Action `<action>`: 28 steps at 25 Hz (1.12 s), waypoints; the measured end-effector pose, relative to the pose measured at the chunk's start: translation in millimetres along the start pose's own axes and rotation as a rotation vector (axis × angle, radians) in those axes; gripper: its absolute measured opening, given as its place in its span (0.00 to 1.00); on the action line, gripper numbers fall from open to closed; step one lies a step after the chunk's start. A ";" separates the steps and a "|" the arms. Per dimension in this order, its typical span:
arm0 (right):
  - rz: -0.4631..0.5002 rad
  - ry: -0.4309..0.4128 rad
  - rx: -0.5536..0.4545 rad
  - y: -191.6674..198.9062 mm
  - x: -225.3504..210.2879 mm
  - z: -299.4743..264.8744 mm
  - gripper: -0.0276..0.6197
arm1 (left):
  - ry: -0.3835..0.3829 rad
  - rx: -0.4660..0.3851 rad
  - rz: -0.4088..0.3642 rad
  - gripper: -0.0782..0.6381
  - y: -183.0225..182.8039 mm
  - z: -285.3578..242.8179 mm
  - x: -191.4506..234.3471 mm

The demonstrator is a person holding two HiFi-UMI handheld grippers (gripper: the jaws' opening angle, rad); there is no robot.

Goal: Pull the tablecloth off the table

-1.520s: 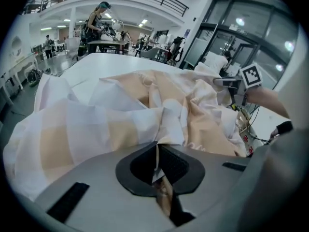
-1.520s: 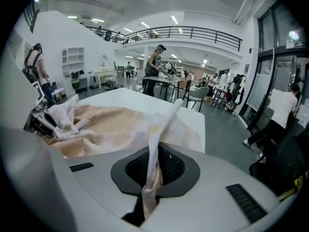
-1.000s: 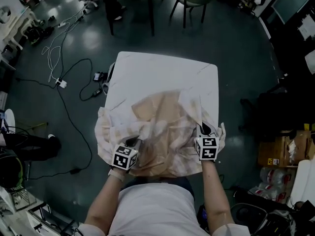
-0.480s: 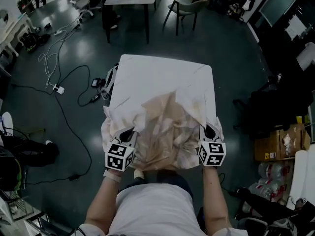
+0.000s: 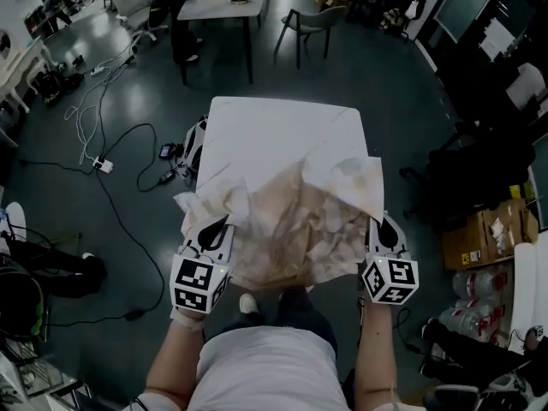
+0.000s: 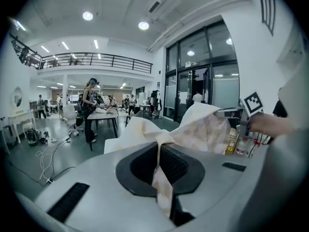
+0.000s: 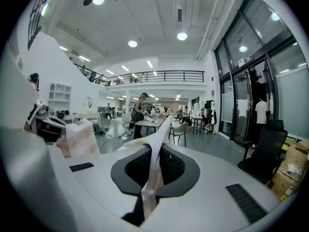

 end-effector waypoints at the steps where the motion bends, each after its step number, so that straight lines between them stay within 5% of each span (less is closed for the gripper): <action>1: -0.004 0.010 -0.018 -6.9 -2.4 8.4 0.09 | 0.001 -0.016 -0.008 0.13 -4.7 9.0 -5.0; 19: -0.006 -0.025 -0.281 -69.9 -64.7 155.7 0.09 | -0.181 -0.275 -0.061 0.13 -41.6 146.2 -101.4; 28: -0.017 -0.014 -0.317 -62.3 -89.2 211.1 0.09 | -0.226 -0.294 -0.084 0.13 -32.5 184.2 -153.5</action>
Point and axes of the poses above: the fingertips, and each gripper's own axes: z backward along the fingers, x to its left, y out of its underside, the point moved 4 cm from there along z, backward along the fingers, and after that the axes turned 14 degrees about z, right-handed, at the moved point
